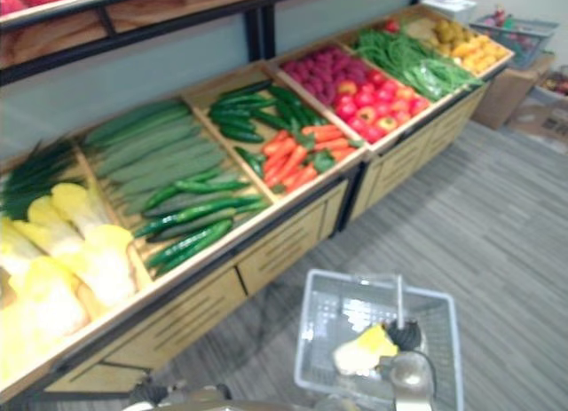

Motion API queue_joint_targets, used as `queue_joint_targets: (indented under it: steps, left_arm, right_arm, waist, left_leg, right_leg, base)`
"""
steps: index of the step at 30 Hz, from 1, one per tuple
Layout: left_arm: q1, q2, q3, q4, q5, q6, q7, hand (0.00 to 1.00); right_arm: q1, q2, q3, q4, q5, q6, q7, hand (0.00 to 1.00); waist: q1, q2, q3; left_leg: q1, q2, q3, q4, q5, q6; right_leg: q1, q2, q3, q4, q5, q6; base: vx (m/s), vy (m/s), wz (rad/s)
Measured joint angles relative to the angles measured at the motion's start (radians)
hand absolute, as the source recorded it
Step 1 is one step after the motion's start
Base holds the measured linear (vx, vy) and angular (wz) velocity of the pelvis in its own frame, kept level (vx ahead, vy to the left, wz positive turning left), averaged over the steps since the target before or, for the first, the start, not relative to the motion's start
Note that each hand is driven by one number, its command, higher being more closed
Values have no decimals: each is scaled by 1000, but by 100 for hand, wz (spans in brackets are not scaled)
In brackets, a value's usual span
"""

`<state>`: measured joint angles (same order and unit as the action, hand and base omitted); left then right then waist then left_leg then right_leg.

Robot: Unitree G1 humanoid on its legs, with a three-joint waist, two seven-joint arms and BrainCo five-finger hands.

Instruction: Pick vegetable in the basket

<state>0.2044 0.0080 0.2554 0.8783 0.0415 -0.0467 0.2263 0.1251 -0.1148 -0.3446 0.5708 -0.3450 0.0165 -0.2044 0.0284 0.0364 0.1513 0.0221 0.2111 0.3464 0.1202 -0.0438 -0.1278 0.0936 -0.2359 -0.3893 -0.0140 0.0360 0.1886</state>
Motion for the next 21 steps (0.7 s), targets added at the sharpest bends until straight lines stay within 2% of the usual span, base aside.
queue_joint_targets:
  steps: [5, 8, 11, 17, 21]
  left_arm:
    - [26, 0, -15, 1, 0, 1, -1, 0]
    - [25, 8, -27, 0, 0, 1, -5, 0]
    - [23, 15, -51, -2, 0, -3, -6, 0]
    - [-2, 16, -54, -13, 3, -19, -3, 0]
    - [-5, 24, -60, -15, 23, -20, 5, 0]
  right_arm:
    - [9, 1, 1, 0, 0, 0, -2, 100]
    - [21, 2, -10, 0, 3, 0, -6, 100]
    - [17, 2, -66, 39, 67, -1, -25, 100]
    - [1, 3, -132, 82, 201, -12, -61, 100]
    - [2, 3, -130, 87, 190, -24, -65, 100]
  waist:
    - [1, -1, -3]
    - [-2, -5, -5]
    - [-1, -3, -17]
    - [-12, -3, -18]
    - [-26, -4, -18]
  left_leg:
    - [-1, -23, 27, -30, -4, 1]
    - [24, -45, 27, -79, 20, 4]
    - [52, -55, 27, -127, 55, 11]
    - [89, -63, 52, -164, 62, 11]
    - [117, -65, 73, -180, 62, 10]
  right_leg:
    - [1, -10, 18, -57, 19, 5]
    - [-2, -17, 29, -59, 39, 4]
    - [-2, -14, 33, -55, 54, 6]
    - [-2, -16, 46, -45, 54, 6]
    - [-7, -17, 68, -29, 51, 1]
  base:
    - [-108, 42, -8]
    - [56, 6, -3]
    - [107, -4, 1]
    - [87, 3, -10]
    - [-22, 4, -19]
